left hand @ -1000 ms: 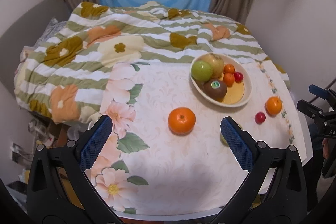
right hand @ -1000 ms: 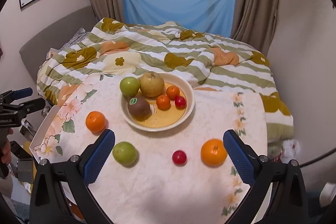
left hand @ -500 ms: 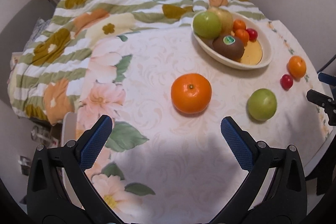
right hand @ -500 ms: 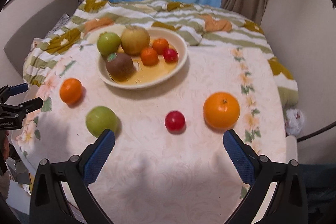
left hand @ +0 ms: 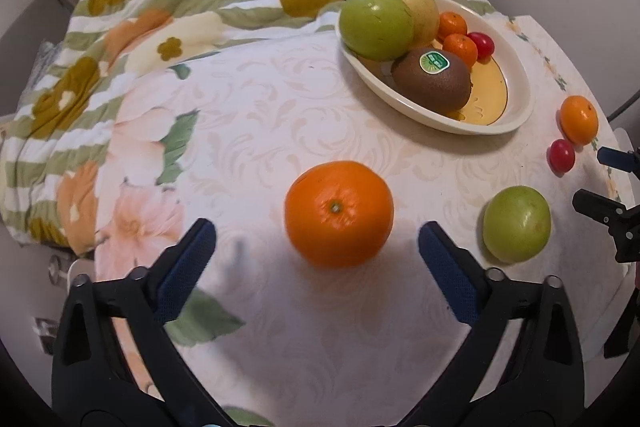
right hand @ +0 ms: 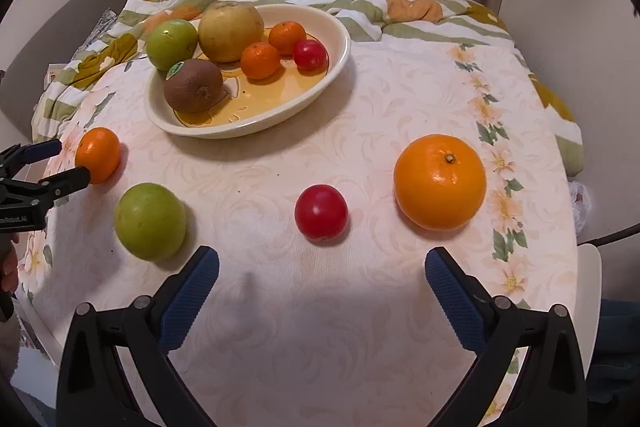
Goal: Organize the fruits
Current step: 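Grasp the large orange with the left tool while the right tool grasps another red tomato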
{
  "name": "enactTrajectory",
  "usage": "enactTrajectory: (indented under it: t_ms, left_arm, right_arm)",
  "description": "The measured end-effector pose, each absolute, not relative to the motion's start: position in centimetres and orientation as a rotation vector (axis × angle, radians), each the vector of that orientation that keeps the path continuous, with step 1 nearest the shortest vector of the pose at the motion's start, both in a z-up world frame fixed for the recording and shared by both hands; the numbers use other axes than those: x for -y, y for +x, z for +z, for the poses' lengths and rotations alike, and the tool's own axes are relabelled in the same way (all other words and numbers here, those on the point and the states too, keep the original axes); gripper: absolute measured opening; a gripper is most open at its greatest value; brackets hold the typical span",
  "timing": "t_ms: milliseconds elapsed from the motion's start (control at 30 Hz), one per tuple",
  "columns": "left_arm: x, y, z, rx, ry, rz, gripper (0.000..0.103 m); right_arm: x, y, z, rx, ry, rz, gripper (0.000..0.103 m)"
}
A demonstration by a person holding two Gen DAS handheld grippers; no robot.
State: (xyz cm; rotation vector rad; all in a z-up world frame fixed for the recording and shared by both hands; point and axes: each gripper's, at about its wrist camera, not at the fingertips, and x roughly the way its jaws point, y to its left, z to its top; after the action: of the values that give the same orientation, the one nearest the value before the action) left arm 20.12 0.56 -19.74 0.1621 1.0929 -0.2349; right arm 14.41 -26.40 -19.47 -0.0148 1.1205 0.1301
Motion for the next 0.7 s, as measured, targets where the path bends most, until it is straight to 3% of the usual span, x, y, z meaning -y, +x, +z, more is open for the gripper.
enactTrajectory:
  t_ms: [167, 233, 300, 533, 700]
  left_arm:
    - [0.1, 21.0, -20.8, -1.126, 0.16, -0.257, 0.087]
    - [0.1, 21.2, -21.3, -1.141, 0.158, -0.253, 0.074]
    - [0.2, 21.3, -21.6, -1.155, 0.142, -0.265, 0.067]
    - [0.2, 21.0, -21.7, -1.152, 0.143, -0.27, 0.066]
    - [-0.3, 20.5, -21.7, -1.156, 0.135, -0.266, 0.066]
  right_arm:
    - [26.3, 15.1, -20.0, -1.128, -0.023, 0.135, 0.103]
    - [26.3, 15.4, -20.1, -1.129, -0.021, 0.141, 0.102]
    - [26.1, 15.6, -20.3, -1.135, -0.026, 0.15, 0.097]
    - [25.6, 16.5, -20.7, -1.152, -0.047, 0.162, 0.075]
    - [25.4, 17.0, -20.9, -1.152, -0.051, 0.157, 0.065]
